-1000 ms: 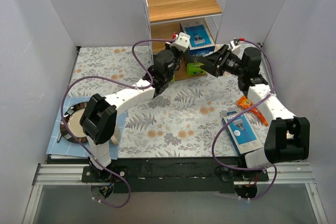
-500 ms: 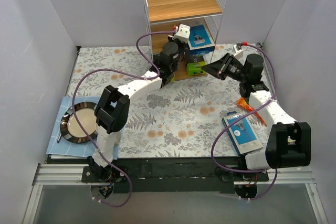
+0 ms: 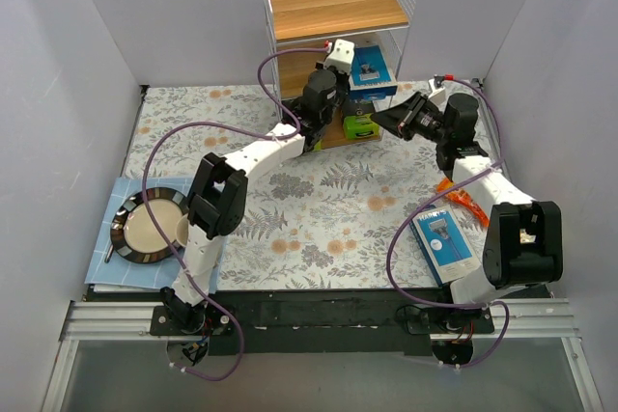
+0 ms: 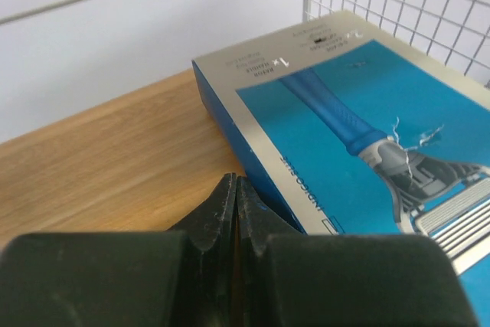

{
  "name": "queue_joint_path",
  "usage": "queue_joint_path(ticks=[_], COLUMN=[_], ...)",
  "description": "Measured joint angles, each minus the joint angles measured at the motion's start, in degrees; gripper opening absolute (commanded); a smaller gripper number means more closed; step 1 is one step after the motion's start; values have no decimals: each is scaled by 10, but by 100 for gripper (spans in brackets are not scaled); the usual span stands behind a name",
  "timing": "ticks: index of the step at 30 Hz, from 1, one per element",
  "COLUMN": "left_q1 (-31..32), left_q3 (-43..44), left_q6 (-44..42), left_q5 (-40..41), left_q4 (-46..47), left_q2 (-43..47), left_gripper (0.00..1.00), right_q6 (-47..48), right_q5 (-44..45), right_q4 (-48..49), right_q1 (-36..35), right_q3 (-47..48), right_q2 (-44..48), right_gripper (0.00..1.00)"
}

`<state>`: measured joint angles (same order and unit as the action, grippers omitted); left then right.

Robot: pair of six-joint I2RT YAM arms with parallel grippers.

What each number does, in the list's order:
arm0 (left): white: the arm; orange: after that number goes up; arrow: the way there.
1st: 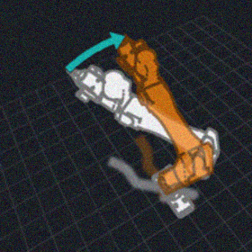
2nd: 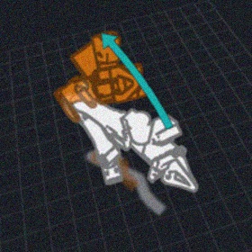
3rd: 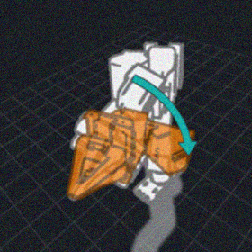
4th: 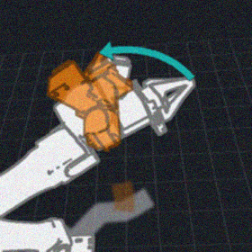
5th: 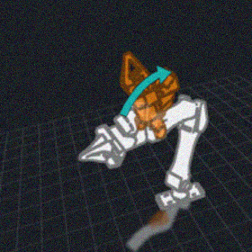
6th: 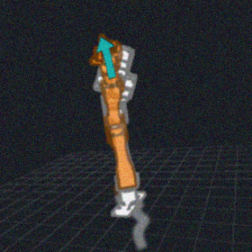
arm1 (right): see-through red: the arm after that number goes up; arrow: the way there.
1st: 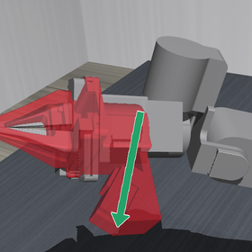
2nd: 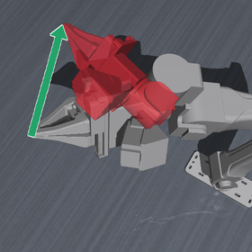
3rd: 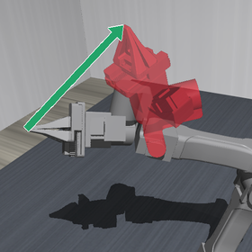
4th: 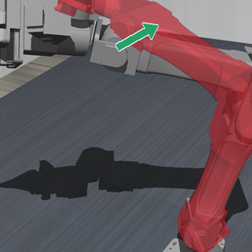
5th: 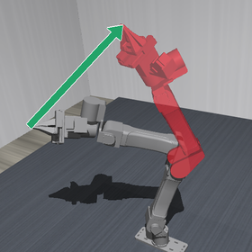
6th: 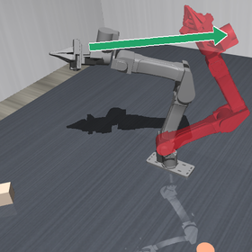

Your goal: Place and organize the shaving razors onto the shelf

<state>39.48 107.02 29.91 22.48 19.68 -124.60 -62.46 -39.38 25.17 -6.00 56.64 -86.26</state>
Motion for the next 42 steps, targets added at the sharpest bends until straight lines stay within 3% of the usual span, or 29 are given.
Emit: queue_joint_path(ticks=[11, 25, 30, 42], left_q1=[3, 7, 14, 49], left_q3=[73, 75, 17, -126], left_q6=[10, -3, -14, -22], left_q5=[-3, 26, 33, 41], left_q4=[-19, -12, 21, 1], left_q2=[-49, -52, -22, 95], left_gripper=[0, 5, 6, 7], right_q6=[-14, -24, -26, -32], right_q5=[5, 19, 21, 29], right_q4=[22, 33, 33, 32], right_q1=[3, 20, 20, 20], right_q3=[28, 90, 113, 150], right_q2=[-24, -96, -116, -153], right_gripper=[19, 21, 21, 24])
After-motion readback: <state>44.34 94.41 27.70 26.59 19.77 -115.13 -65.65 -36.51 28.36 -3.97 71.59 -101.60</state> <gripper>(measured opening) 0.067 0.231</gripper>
